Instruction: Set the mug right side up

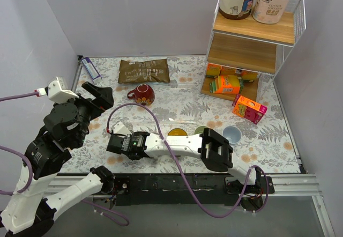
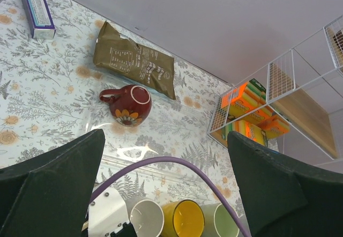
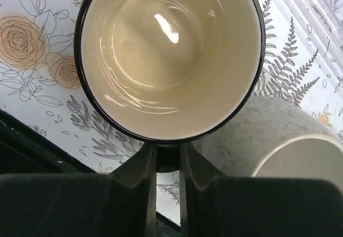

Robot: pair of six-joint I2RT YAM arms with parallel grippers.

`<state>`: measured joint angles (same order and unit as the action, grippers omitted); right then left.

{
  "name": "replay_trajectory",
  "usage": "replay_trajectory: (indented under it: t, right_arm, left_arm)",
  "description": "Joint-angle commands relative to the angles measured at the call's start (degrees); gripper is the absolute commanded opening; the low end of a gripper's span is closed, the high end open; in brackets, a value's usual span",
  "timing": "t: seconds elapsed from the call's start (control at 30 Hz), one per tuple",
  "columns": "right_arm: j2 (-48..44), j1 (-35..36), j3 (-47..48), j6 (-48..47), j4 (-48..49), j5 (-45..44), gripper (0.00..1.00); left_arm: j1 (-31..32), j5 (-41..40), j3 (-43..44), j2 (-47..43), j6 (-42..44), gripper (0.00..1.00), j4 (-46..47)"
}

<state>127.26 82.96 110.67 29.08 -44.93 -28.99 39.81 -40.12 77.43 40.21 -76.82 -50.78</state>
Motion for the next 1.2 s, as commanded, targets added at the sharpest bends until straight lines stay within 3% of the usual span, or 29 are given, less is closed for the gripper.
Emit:
replay_trajectory:
  t: [0.0,0.33,0.6,0.83,1.17]
  right_arm:
    - [1.0,0.2,4.6,-0.6,-1.1,-0.8,0.01]
    - [-1.5,0.3,3.9,0.0,-3.1,-1.3,0.03]
    - [-0.9,0.2,5.9,-2.6,-6.6,0.9,0.27]
    - [-3.5,0.3,2.7,-3.4,-3.7,3.4,0.51]
    - [-13.1,0.3,-5.3,-3.2,4.0,5.6,0.67]
  left_arm:
    - [0.0,-1.7,1.1,0.8,0.6,0.98,-0.4]
    - [0.0,-1.6,1.8,1.6,0.3,0.98,-0.8]
    - [0.0,-1.2,0.8,2.8,-0.4,0.98,-1.1]
    - [0.0,-0.9,0.4,3.4,-0.8,0.98,-1.2]
    - [0.0,-1.9,5.1,9.2,-2.5,0.98,-4.7]
